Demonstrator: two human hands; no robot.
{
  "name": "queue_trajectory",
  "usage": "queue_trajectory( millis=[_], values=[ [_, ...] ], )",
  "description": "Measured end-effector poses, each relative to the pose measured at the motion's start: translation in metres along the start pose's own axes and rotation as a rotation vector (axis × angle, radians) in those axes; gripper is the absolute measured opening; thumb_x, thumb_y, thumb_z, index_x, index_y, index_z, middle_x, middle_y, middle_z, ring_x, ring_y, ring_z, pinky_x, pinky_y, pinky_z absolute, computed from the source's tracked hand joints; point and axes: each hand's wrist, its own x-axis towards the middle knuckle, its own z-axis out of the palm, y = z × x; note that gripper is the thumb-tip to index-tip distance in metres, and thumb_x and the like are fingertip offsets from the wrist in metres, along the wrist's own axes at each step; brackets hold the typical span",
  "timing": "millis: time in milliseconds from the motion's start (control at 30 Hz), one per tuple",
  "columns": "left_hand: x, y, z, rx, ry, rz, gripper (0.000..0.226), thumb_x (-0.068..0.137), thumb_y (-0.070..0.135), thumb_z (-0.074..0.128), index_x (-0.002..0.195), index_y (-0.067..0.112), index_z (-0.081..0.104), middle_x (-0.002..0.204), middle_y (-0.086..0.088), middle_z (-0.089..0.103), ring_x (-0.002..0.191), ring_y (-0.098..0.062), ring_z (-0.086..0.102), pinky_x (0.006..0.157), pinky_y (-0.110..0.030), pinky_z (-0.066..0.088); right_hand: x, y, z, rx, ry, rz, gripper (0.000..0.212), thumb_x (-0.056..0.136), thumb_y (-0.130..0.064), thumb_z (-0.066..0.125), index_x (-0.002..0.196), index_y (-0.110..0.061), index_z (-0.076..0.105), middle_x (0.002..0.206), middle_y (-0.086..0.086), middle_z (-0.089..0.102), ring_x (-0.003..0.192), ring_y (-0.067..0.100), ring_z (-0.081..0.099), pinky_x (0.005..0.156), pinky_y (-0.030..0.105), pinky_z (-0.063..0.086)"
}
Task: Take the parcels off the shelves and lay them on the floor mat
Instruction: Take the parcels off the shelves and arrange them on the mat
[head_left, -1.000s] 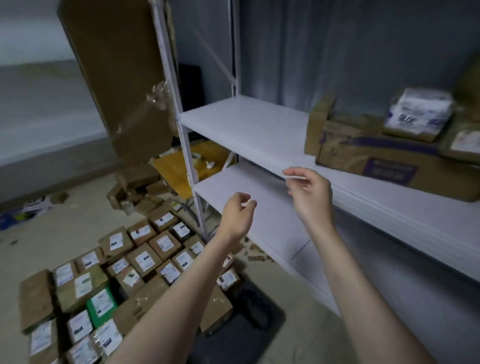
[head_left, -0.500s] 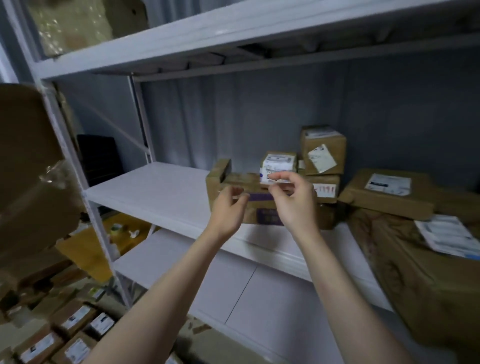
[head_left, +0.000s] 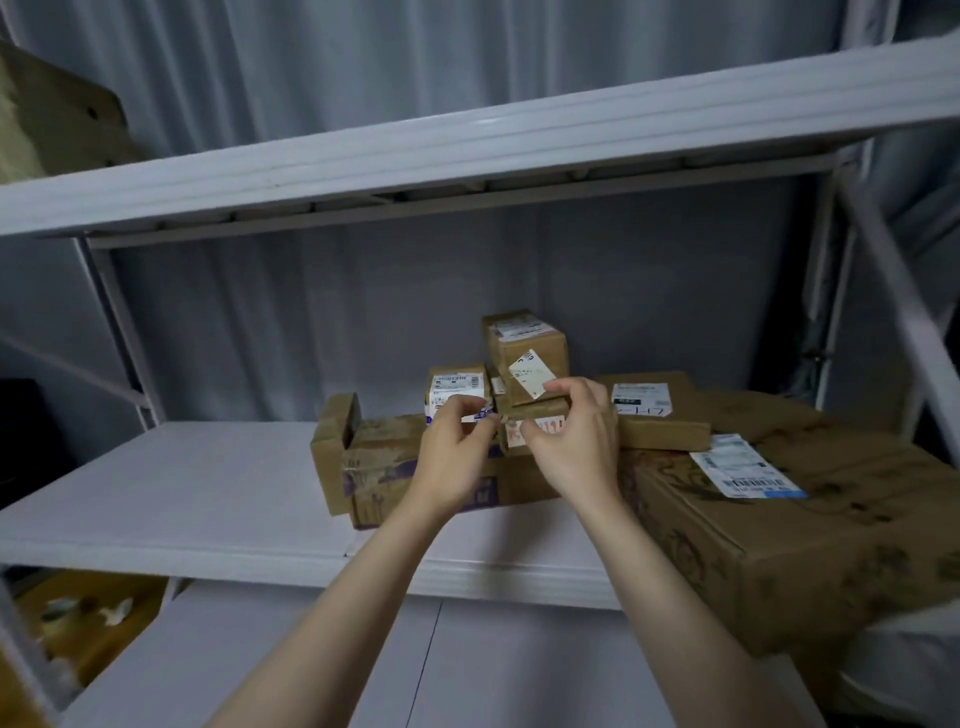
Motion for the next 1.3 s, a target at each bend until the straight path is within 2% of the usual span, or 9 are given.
queue_trajectory(
  millis=[67,133,300,433,567,733,900,1100,1300],
  values=[
    [-0.004,-0.001,-0.001,-0.033,-0.018,0.005,0.011,0.097,0.020,0.057,0.096,0.031,0.055,0.096,0.018,0.058,0.083,0.010,0.058,0.068,-0.007,0.045,0.001,0.008,0.001,-0.087,0.005,0.034,0.051,0.073,-0.023,0.081,0.120,-0.019,0.062,0.133,0.004,0.049,0.125,0.026,0.043,0.103,0.028,0.030],
    [-0.006,-0.003,-0.003,-0.058,-0.036,-0.003,0.008,0.097,0.021,0.057,0.100,0.028,0.055,0.098,0.017,0.058,0.089,0.002,0.057,0.075,-0.020,0.049,0.003,0.017,-0.001,-0.172,0.017,0.054,0.055,0.073,-0.028,0.081,0.123,-0.020,0.059,0.137,0.005,0.047,0.129,0.027,0.038,0.105,0.030,0.029],
    [-0.003,-0.002,0.001,-0.130,-0.057,-0.039,0.010,0.100,0.021,0.054,0.109,0.020,0.057,0.101,0.014,0.059,0.093,-0.002,0.058,0.072,-0.020,0.049,0.014,0.037,-0.013,-0.467,0.034,0.012,0.067,0.074,-0.034,0.080,0.134,-0.018,0.052,0.149,0.007,0.043,0.143,0.032,0.023,0.114,0.047,0.028],
    [-0.004,0.006,0.014,-0.149,-0.076,-0.066,0.023,0.099,0.022,0.054,0.120,0.013,0.057,0.112,0.002,0.060,0.107,-0.016,0.058,0.093,-0.038,0.053,0.025,0.044,-0.028,-0.776,-0.127,0.027,0.080,0.076,-0.033,0.079,0.144,-0.019,0.041,0.160,0.008,0.027,0.150,0.039,0.003,0.116,0.067,0.008],
    [-0.009,0.014,0.028,-0.180,-0.099,-0.083,0.024,0.099,0.022,0.054,0.121,0.013,0.057,0.114,-0.001,0.058,0.111,-0.022,0.058,0.098,-0.046,0.051,0.031,0.046,-0.038,-0.869,-0.234,0.128,0.091,0.078,-0.028,0.078,0.152,-0.020,0.026,0.163,0.015,0.014,0.149,0.047,-0.007,0.110,0.078,0.004],
    [-0.011,0.023,0.039,-0.213,-0.079,-0.123,0.022,0.098,0.023,0.054,0.119,0.015,0.057,0.118,0.000,0.058,0.115,-0.022,0.057,0.101,-0.049,0.048,0.033,0.059,-0.044,-0.913,-0.315,0.190,0.093,0.085,-0.028,0.072,0.157,-0.028,0.014,0.160,0.020,0.016,0.147,0.050,0.002,0.109,0.077,0.015],
    [-0.016,0.025,0.045,-0.245,-0.085,-0.148,0.012,0.097,0.022,0.055,0.108,0.020,0.057,0.114,-0.001,0.060,0.112,-0.023,0.058,0.100,-0.049,0.049,0.033,0.063,-0.040,-0.986,-0.391,0.155,0.075,0.087,-0.028,0.067,0.152,-0.027,0.028,0.153,0.018,0.025,0.141,0.043,0.018,0.105,0.074,0.028],
    [-0.029,0.021,0.047,-0.240,-0.085,-0.179,0.006,0.097,0.022,0.053,0.101,0.022,0.058,0.108,-0.003,0.063,0.106,-0.024,0.059,0.097,-0.052,0.050,0.033,0.065,-0.040,-0.999,-0.337,0.156,0.082,0.084,-0.026,0.072,0.150,-0.021,0.023,0.152,0.016,0.023,0.138,0.039,0.022,0.101,0.067,0.038],
    [-0.041,0.018,0.047,-0.254,-0.070,-0.212,0.005,0.097,0.022,0.054,0.094,0.024,0.057,0.101,0.005,0.062,0.105,-0.024,0.061,0.095,-0.051,0.051,0.036,0.066,-0.032,-1.033,-0.247,0.192,0.073,0.085,-0.039,0.070,0.141,-0.019,0.027,0.145,0.015,0.027,0.132,0.037,0.027,0.095,0.063,0.044]
  ],
)
